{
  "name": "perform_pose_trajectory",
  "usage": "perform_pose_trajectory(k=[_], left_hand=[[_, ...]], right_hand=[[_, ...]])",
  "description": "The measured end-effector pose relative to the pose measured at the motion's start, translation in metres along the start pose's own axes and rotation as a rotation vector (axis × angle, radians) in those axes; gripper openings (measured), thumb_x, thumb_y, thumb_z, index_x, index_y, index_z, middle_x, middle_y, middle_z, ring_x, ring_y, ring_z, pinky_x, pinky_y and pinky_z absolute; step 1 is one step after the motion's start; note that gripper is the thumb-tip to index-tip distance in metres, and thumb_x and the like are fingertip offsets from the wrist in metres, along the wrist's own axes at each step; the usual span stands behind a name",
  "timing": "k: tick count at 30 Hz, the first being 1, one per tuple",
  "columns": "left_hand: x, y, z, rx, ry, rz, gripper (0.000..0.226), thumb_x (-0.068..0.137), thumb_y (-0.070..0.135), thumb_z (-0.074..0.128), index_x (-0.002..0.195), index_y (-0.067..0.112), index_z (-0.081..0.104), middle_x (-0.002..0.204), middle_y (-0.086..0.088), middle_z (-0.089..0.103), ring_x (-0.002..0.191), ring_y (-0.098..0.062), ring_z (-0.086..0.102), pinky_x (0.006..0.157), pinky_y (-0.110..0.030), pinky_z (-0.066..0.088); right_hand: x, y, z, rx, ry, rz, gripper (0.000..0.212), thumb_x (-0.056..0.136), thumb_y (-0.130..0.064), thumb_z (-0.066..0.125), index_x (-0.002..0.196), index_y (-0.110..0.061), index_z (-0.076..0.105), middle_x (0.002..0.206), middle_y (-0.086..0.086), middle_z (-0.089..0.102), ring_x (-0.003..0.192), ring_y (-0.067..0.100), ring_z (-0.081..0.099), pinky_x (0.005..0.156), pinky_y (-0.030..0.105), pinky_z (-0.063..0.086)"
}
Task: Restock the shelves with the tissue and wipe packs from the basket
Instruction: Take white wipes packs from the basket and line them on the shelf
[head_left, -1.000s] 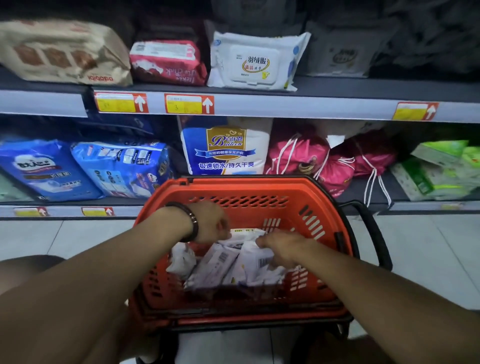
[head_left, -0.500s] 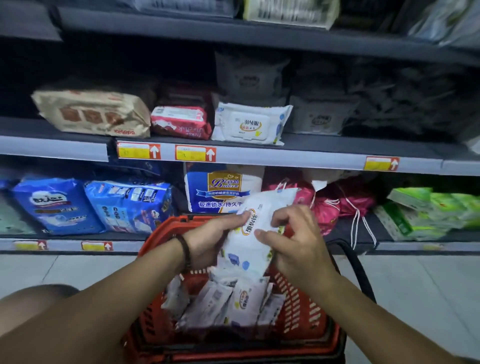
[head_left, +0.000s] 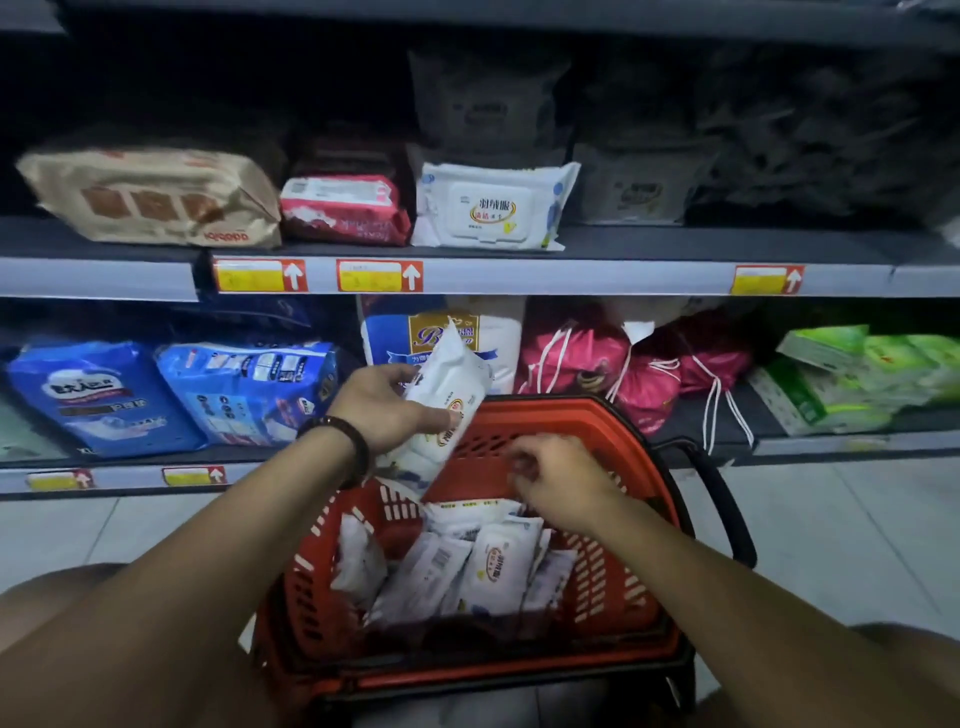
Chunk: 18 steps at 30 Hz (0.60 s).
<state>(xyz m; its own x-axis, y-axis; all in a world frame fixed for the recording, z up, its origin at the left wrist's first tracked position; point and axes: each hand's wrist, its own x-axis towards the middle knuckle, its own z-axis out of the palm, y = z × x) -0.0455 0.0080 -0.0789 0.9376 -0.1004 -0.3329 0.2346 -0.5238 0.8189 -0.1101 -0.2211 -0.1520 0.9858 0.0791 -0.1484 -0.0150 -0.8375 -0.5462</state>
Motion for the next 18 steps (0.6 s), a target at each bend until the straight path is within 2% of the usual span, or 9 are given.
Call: perform_pose_trajectory(k=[3, 5, 6, 8, 11, 14, 18], left_hand=[[0.003, 0.008, 0.001, 0.476, -0.023, 0.154, 0.056, 0.062, 0.043, 0.093, 0.113, 0.028, 0.077, 0.102, 0.005, 0.078, 0.092, -0.019, 0.072, 0.085, -0.030, 0.057], [0.005, 0.010, 0.004, 0.696, -0.049, 0.237, 0.055, 0.069, 0.044, 0.088, 0.122, 0.035, 0.073, 0.113, 0.003, 0.076, 0.101, -0.022, 0.069, 0.084, -0.028, 0.053], [0.007, 0.008, 0.006, 0.749, -0.073, 0.259, 0.055, 0.072, 0.043, 0.086, 0.124, 0.037, 0.071, 0.118, 0.002, 0.074, 0.106, -0.023, 0.068, 0.086, -0.029, 0.053], [0.013, 0.006, 0.005, 0.782, -0.137, 0.260, 0.055, 0.074, 0.041, 0.085, 0.127, 0.037, 0.070, 0.123, 0.001, 0.072, 0.111, -0.024, 0.067, 0.090, -0.029, 0.053], [0.020, 0.003, 0.000, 0.794, -0.200, 0.251, 0.059, 0.075, 0.038, 0.085, 0.132, 0.033, 0.067, 0.128, 0.000, 0.069, 0.117, -0.024, 0.064, 0.095, -0.030, 0.051], [0.031, -0.003, -0.004, 0.797, -0.212, 0.236, 0.052, 0.075, 0.034, 0.085, 0.125, 0.032, 0.069, 0.120, 0.002, 0.071, 0.108, -0.022, 0.064, 0.088, -0.027, 0.050], [0.041, -0.008, -0.008, 0.798, -0.205, 0.194, 0.043, 0.071, 0.033, 0.087, 0.108, 0.036, 0.066, 0.110, 0.004, 0.069, 0.092, -0.018, 0.057, 0.079, -0.026, 0.043]], right_hand=[[0.022, 0.027, 0.025, -0.101, -0.305, 0.295, 0.024, 0.093, -0.036, 0.074, 0.109, -0.017, 0.077, 0.101, 0.006, 0.076, 0.098, 0.026, 0.072, 0.075, 0.026, 0.047], [0.031, 0.048, 0.043, -0.038, -0.445, 0.515, 0.031, 0.097, -0.035, 0.073, 0.113, -0.008, 0.074, 0.091, 0.011, 0.070, 0.079, 0.029, 0.069, 0.071, 0.034, 0.055], [0.034, 0.057, 0.055, 0.027, -0.475, 0.624, 0.036, 0.099, -0.032, 0.072, 0.120, -0.003, 0.070, 0.093, 0.015, 0.069, 0.072, 0.030, 0.067, 0.075, 0.039, 0.060], [0.036, 0.071, 0.078, 0.140, -0.446, 0.770, 0.042, 0.096, -0.027, 0.076, 0.127, -0.001, 0.063, 0.103, 0.020, 0.070, 0.070, 0.030, 0.068, 0.078, 0.045, 0.063], [0.036, 0.082, 0.117, 0.283, -0.333, 0.857, 0.043, 0.087, -0.022, 0.085, 0.121, -0.009, 0.062, 0.100, 0.016, 0.069, 0.073, 0.031, 0.069, 0.060, 0.038, 0.059], [0.035, 0.088, 0.146, 0.487, -0.248, 0.957, 0.044, 0.084, -0.019, 0.087, 0.119, -0.012, 0.061, 0.094, 0.013, 0.068, 0.073, 0.028, 0.067, 0.064, 0.035, 0.056], [0.041, 0.088, 0.164, 0.459, -0.309, 0.925, 0.054, 0.077, -0.021, 0.093, 0.124, -0.010, 0.067, 0.100, 0.008, 0.069, 0.076, 0.021, 0.065, 0.066, 0.029, 0.053]])
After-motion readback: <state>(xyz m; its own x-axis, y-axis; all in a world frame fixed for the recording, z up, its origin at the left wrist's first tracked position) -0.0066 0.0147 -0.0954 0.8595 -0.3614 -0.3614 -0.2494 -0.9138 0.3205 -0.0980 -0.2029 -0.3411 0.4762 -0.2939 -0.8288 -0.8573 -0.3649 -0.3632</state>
